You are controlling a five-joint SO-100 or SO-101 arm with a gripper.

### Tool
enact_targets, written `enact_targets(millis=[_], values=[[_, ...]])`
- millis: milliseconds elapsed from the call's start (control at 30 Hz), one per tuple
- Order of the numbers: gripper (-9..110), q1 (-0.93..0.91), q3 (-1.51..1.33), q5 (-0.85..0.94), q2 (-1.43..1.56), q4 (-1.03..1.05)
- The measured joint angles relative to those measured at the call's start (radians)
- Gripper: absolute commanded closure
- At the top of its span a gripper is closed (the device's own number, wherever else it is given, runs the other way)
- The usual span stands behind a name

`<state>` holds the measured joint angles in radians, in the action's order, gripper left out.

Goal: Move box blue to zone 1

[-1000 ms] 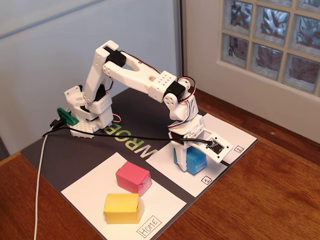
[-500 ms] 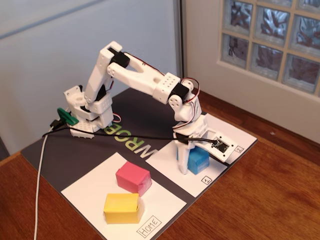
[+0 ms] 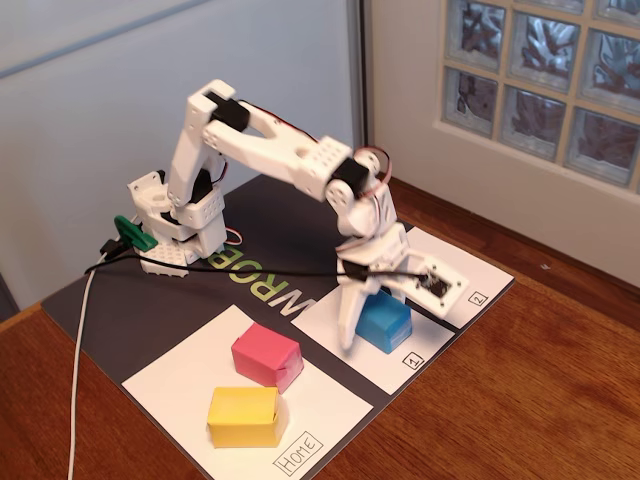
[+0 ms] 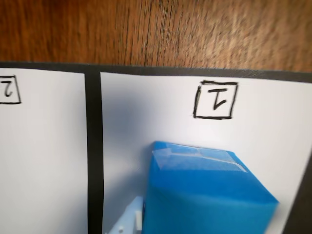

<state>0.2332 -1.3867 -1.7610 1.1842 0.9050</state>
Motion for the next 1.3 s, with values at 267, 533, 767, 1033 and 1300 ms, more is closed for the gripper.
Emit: enact_targets(millis=[267,533,767,1033,1300], values=[[47,-0.023,-0.002,0.048,0.225,0.126],[50,-0.041,-0.002,0.077,0.497,0.278],[55,-0.038,-0.014,0.118,0.716,0.442],[92,-0.035,-0.195,0.204,0.980,0.548],[102,-0.080,-0.707,0.328,1.434,0.439]])
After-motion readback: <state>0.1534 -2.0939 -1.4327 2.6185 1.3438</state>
